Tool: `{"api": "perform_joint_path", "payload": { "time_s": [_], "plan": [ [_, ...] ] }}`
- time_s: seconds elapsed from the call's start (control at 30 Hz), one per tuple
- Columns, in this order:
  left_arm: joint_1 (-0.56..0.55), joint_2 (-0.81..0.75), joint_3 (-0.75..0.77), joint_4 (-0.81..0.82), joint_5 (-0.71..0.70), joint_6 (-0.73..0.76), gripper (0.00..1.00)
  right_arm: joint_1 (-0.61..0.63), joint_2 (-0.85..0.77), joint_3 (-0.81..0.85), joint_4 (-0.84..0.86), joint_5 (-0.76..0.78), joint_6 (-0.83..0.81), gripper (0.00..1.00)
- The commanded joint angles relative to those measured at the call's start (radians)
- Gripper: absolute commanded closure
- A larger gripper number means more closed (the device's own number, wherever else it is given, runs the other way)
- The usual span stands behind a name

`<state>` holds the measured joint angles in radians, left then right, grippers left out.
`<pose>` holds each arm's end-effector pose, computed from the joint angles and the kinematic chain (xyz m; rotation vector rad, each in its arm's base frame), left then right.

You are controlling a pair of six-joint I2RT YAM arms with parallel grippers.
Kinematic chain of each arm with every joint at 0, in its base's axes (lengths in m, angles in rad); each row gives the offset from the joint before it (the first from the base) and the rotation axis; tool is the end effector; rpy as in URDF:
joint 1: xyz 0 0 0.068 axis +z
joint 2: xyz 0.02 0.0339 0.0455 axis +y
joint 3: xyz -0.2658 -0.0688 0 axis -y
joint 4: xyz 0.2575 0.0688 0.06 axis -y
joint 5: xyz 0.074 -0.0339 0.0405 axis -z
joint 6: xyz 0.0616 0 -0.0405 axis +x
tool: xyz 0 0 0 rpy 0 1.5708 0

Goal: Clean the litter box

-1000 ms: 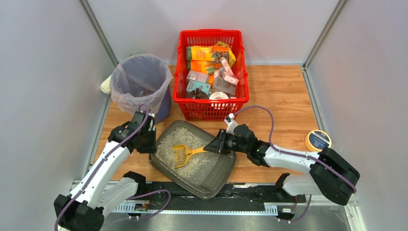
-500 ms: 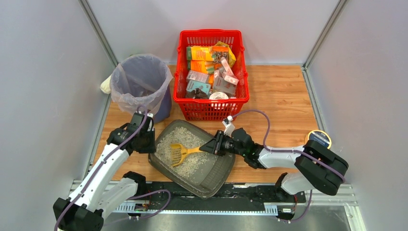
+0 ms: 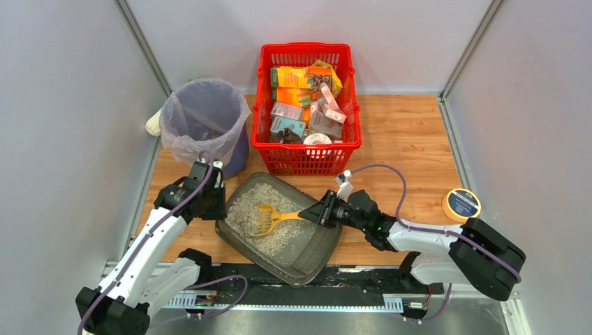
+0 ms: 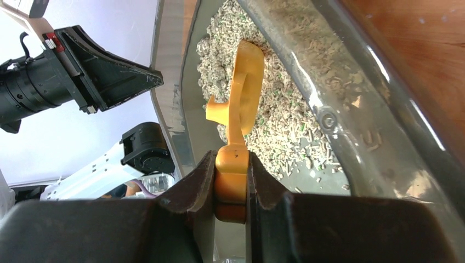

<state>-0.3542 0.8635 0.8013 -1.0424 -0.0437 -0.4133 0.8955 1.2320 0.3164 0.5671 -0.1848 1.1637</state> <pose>0.1594 -0.0561 0.2383 -0.0933 2.6857 -0.1844 0.1553 0.2120 0.1506 0.1556 2.2434 1.4547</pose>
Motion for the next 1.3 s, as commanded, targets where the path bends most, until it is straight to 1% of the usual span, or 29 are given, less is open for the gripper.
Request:
{"api": "perform_joint_path", "payload": {
  "time_s": [0.0, 0.03, 0.13, 0.37, 0.53, 0.7, 0.87, 1.0, 1.1, 1.13, 1.17, 1.2, 1.23, 1.27],
  "plan": [
    [-0.005, -0.017, 0.078, 0.068, 0.028, -0.007, 0.76, -0.030, -0.045, -0.028, -0.015, 0.021, 0.016, 1.00],
    [-0.005, -0.017, 0.078, 0.070, 0.028, -0.005, 0.70, -0.035, -0.049, -0.037, -0.010, 0.015, 0.017, 1.00],
    [-0.005, -0.027, 0.078, 0.070, 0.022, -0.002, 0.61, -0.049, -0.074, -0.053, -0.006, 0.008, 0.013, 1.00],
    [-0.005, -0.034, 0.078, 0.073, 0.031, 0.008, 0.46, -0.087, -0.114, -0.091, 0.023, -0.011, 0.019, 1.00],
    [-0.005, -0.058, 0.084, 0.093, 0.011, 0.040, 0.35, -0.110, -0.176, -0.114, 0.027, -0.042, 0.008, 1.00],
    [-0.003, -0.084, 0.099, 0.127, -0.013, 0.071, 0.31, -0.155, -0.253, -0.134, 0.008, -0.111, 0.007, 1.00],
    [-0.003, -0.118, 0.102, 0.171, 0.005, 0.088, 0.31, -0.168, -0.336, -0.172, 0.000, -0.163, 0.027, 1.00],
    [-0.003, -0.145, 0.102, 0.185, -0.010, 0.081, 0.30, -0.170, -0.404, -0.209, 0.005, -0.159, 0.034, 1.00],
    [-0.003, -0.158, 0.102, 0.203, -0.016, 0.061, 0.30, -0.170, -0.405, -0.243, 0.069, -0.121, 0.037, 1.00],
    [-0.003, -0.161, 0.104, 0.206, -0.013, 0.054, 0.30, -0.170, -0.388, -0.258, 0.100, -0.113, 0.065, 1.00],
    [-0.003, -0.162, 0.107, 0.211, -0.012, 0.050, 0.30, -0.170, -0.384, -0.263, 0.166, -0.117, 0.080, 1.00],
    [-0.003, -0.169, 0.107, 0.212, -0.010, 0.042, 0.30, -0.170, -0.384, -0.267, 0.187, -0.128, 0.094, 1.00],
    [-0.003, -0.172, 0.107, 0.214, -0.010, 0.039, 0.30, -0.168, -0.408, -0.275, 0.194, -0.140, 0.115, 1.00],
    [-0.003, -0.176, 0.102, 0.217, -0.010, 0.039, 0.30, -0.170, -0.434, -0.292, 0.162, -0.146, 0.125, 1.00]
  ]
}}
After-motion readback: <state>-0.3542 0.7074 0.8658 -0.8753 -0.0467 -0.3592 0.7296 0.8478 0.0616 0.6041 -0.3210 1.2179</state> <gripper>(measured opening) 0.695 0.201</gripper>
